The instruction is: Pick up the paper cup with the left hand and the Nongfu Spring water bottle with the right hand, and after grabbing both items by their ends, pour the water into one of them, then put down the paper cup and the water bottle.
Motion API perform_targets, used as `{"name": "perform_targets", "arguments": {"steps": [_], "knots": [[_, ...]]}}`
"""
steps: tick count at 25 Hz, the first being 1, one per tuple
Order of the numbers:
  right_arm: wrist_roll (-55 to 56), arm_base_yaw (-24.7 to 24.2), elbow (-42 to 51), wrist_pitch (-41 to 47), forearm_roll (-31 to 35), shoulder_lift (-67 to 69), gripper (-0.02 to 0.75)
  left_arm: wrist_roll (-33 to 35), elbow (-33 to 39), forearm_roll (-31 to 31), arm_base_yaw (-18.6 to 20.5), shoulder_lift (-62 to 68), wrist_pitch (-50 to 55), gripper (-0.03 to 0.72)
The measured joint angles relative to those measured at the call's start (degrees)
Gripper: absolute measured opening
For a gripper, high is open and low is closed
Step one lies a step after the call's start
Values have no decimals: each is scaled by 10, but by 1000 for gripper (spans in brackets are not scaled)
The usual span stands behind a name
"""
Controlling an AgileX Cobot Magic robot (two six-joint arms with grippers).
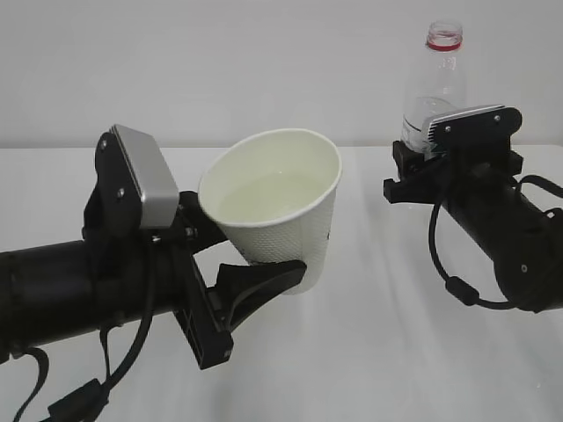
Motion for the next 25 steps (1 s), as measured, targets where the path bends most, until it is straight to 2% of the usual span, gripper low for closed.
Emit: {"name": "perform_targets", "arguments": {"steps": [8,13,20,25], "knots": [[0,0,0,-2,0,2,468,7,0,-10,0,1,-1,489],[0,0,0,-2,0,2,468,24,0,-39,1,1,-1,488],[0,0,0,-2,0,2,468,38,0,-82,27,1,-1,487],[0,0,0,-4,0,2,468,38,0,-87,49,1,-1,486]]}}
